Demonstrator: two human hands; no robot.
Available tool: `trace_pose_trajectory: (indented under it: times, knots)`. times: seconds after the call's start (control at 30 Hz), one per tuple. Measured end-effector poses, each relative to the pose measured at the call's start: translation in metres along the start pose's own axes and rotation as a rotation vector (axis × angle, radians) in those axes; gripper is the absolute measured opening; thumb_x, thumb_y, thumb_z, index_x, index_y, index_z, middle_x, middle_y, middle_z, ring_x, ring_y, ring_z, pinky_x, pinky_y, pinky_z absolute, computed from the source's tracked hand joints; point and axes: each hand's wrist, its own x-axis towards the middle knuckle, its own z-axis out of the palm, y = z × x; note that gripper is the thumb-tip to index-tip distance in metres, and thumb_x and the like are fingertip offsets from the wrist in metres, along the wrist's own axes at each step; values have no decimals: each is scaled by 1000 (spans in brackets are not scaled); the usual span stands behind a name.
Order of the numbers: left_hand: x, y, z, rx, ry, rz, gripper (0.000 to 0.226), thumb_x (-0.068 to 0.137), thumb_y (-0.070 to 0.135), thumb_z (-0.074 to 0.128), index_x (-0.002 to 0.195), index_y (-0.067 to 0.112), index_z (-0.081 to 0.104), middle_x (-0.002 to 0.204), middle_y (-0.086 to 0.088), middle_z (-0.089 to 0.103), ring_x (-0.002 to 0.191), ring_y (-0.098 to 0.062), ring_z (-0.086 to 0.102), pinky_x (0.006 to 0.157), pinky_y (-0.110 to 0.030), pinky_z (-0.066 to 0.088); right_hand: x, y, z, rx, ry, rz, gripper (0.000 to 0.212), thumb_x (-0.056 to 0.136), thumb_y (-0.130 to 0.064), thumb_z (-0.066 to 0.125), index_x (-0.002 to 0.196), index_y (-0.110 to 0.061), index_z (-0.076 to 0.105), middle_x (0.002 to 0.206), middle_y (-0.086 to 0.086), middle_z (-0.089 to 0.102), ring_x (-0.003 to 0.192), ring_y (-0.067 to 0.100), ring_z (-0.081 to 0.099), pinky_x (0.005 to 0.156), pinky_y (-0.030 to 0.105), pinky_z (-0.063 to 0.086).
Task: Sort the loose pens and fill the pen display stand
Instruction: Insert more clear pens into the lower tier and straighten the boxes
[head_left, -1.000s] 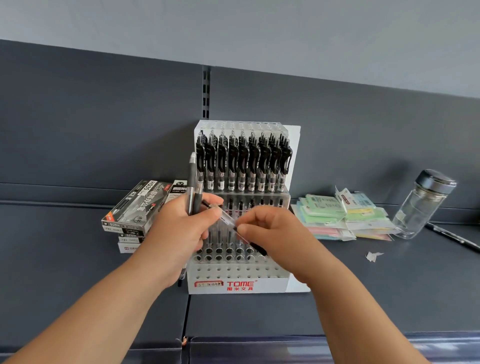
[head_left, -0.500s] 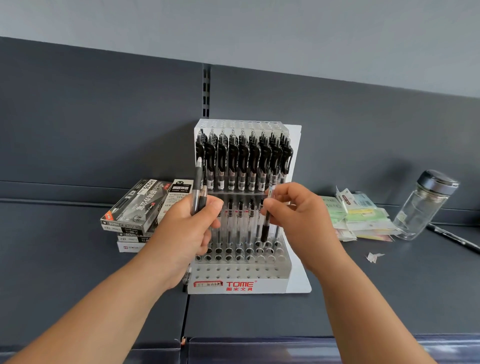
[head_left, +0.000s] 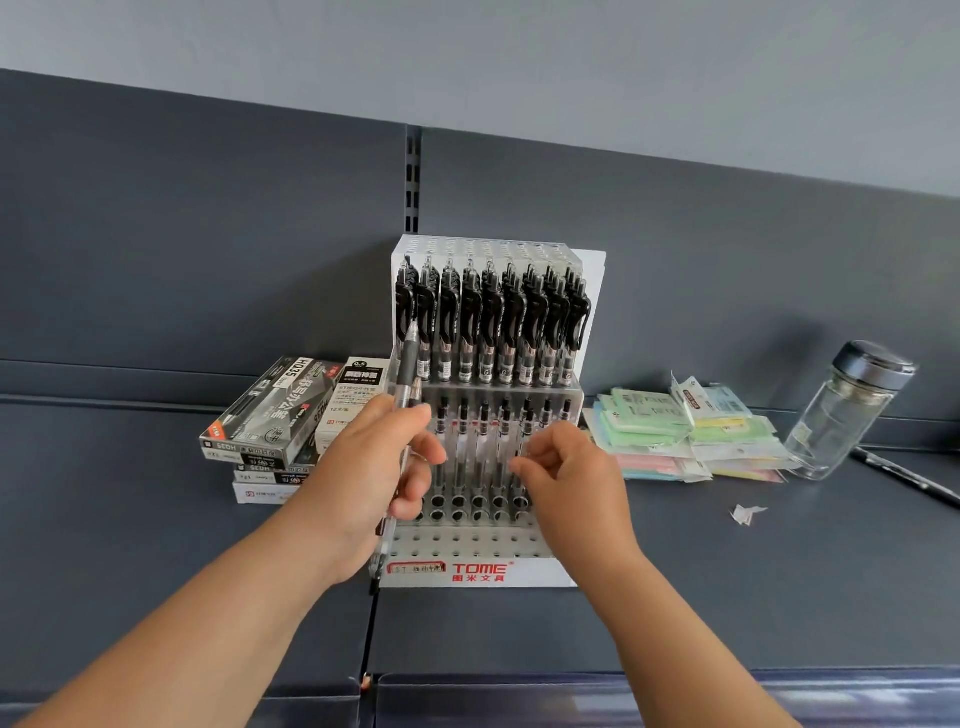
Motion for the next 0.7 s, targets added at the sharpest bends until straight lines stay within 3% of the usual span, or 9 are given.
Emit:
trace_pose_trajectory:
  times: [0.07, 0.13, 0.23, 0.33, 0.43, 0.5, 0.7]
  knots:
    - [-1, 0, -1, -18, -20, -5, 10, 96, 12, 42, 88, 7, 45, 72, -8, 56, 46, -13, 40, 41, -23, 23, 3, -1, -3, -77, -33, 7, 10, 88, -24, 64, 84, -22, 55, 74, -7, 60, 70, 13, 58, 64, 30, 52]
    - [-3, 2, 0, -6, -47, 2, 8, 95, 11, 42, 90, 6, 47, 71, -8, 57, 48, -13, 43, 40, -23, 26, 4, -5, -6, -173, -54, -1, 11, 88, -28, 64, 88, -23, 54, 78, -9, 59, 70, 10, 57, 61, 27, 49]
    - [-6, 4, 1, 18, -100, 12, 10, 96, 12, 47, 91, 5, 52, 68, -4, 58, 51, -13, 46, 43, -23, 31, -1, -18, -14, -204, 76, -114, 10, 90, -34, 59, 87, -25, 54, 79, -11, 58, 68, 6, 54, 57, 24, 41]
    - [-9, 4, 3, 60, -140, 20, 12, 96, 14, 48, 94, 6, 57, 65, -2, 57, 52, -14, 48, 45, -25, 36, -6, -43, -21, 90, 70, -172, 10, 90, -31, 60, 81, -27, 60, 68, -12, 59, 60, 3, 52, 57, 18, 40]
    - [-12, 4, 7, 118, -201, 26, 14, 97, 15, 47, 96, 6, 57, 64, -2, 58, 52, -15, 49, 45, -25, 37, -12, -66, -25, 447, -178, -82, 5, 90, -25, 61, 88, -24, 65, 69, -14, 63, 61, -2, 56, 59, 15, 44]
    - [-14, 4, 8, 146, -235, 22, 14, 98, 17, 47, 97, 8, 58, 66, -3, 59, 53, -15, 51, 47, -26, 40, -16, -70, -25, 548, -269, -65, 7, 91, -14, 59, 87, -15, 65, 62, -12, 62, 55, -1, 55, 56, 13, 44]
    - [-14, 2, 0, 200, -192, -2, 15, 98, 16, 45, 96, 7, 57, 73, -7, 65, 55, -14, 55, 48, -24, 43, -1, -51, -46, 755, -85, 48, 16, 91, -3, 56, 80, -13, 62, 64, -1, 61, 59, 9, 56, 60, 20, 50]
